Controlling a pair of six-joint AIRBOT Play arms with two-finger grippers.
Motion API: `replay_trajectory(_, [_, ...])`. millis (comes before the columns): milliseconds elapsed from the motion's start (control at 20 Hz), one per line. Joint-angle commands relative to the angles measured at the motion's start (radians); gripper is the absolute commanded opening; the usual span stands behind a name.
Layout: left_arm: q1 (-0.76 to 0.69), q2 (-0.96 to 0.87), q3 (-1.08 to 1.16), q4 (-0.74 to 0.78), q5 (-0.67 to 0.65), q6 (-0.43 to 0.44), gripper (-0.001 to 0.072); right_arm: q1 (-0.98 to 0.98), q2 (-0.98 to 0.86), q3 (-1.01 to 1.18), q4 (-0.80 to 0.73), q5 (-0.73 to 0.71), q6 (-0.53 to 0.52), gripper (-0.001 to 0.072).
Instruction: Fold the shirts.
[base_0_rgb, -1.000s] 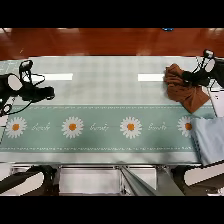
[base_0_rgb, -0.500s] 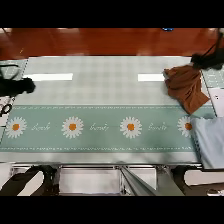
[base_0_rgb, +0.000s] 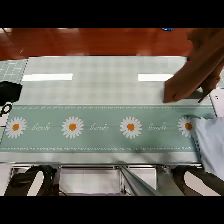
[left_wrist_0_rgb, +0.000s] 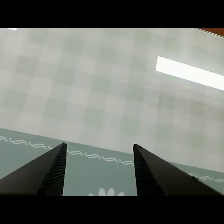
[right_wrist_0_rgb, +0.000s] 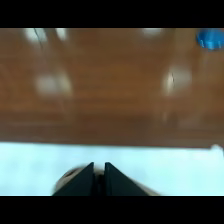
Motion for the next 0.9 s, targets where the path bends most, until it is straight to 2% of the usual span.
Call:
replay_trajectory(0, [-0.036,0.024,-0.037,-0.084,-0.008,0.003,0.0507,0.12,0.048,0.152,0.024,0.02,-0.014,0.0025])
replay_trajectory(400, [-0.064,-0.021,-0.038,-0.064,0.069,0.029,0.0507,0.521,-0.003,0.192,0.026,0.086,0.032,0.0026])
replay_trajectory(650, [-0.064,-0.031,-0.038,-0.055,0.068,0.031,0.0507,0.788,-0.116,0.054,0.026,0.108,0.078,0.0026])
replay_trajectory(850, [-0.064,-0.031,-0.039,-0.058,0.065,0.037,0.0507,0.887,-0.268,-0.094,0.082,0.054,0.087,0.0026])
